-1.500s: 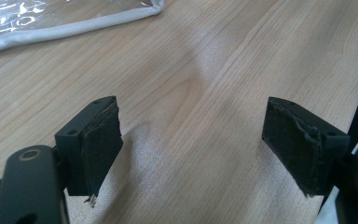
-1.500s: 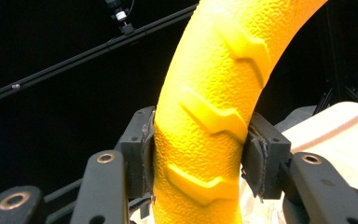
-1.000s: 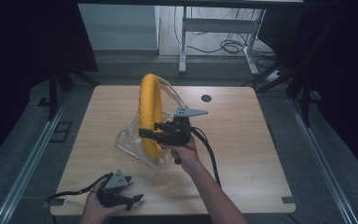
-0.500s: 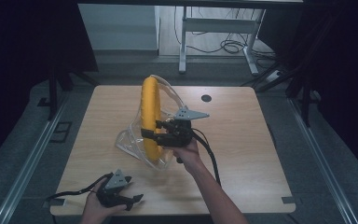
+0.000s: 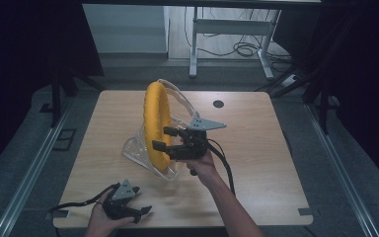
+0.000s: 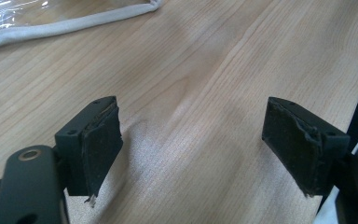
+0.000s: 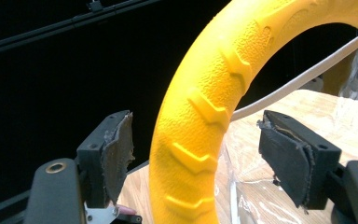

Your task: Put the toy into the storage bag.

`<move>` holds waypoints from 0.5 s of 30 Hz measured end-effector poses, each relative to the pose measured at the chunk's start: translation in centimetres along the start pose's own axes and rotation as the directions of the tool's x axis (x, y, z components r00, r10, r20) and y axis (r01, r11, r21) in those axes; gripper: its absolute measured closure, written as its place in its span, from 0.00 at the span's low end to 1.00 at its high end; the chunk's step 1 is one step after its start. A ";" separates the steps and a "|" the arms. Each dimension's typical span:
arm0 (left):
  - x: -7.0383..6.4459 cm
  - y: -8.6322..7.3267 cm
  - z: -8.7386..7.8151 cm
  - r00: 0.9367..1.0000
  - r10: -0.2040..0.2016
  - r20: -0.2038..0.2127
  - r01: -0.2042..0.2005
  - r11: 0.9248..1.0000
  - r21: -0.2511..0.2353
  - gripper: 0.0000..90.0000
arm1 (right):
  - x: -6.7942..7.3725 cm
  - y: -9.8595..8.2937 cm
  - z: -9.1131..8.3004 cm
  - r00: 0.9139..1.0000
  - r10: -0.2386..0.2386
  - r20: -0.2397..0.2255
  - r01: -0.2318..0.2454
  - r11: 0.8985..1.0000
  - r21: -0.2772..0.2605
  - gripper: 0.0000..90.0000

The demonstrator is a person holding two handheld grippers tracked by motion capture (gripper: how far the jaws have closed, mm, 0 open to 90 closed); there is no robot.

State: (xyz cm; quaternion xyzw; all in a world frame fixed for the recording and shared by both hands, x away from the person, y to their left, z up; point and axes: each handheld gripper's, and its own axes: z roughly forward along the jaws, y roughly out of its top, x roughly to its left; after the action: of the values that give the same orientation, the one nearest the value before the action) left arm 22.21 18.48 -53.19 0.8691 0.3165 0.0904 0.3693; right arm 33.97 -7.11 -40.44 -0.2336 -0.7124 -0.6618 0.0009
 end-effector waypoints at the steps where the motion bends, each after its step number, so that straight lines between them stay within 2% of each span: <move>1: 0.0 0.0 0.0 1.000 -0.006 0.001 0.006 1.000 -0.005 0.22 | 0.0 0.0 -0.1 1.000 -0.002 0.000 0.002 1.000 0.000 0.29; 9: 0.0 0.0 0.1 1.000 -0.005 0.001 0.005 1.000 -0.002 0.22 | -0.1 -0.6 -2.1 1.000 -0.025 0.017 0.025 1.000 -0.009 0.30; 12: 0.0 0.0 0.1 1.000 -0.004 0.000 0.004 1.000 0.001 0.22 | -0.5 -1.1 -3.1 0.999 -0.033 0.039 0.033 0.999 0.004 0.31; 15: 0.0 0.0 0.3 1.000 -0.009 0.004 0.009 1.000 0.001 0.22 | -0.9 -1.9 -4.4 0.996 -0.039 0.081 0.038 0.999 0.017 0.31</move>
State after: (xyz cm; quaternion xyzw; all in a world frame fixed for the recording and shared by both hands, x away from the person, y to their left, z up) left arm 22.28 18.30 -53.37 0.8680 0.3196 0.0871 0.3698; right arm 32.83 -11.60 -41.99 -0.2466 -0.7213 -0.6460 -0.0389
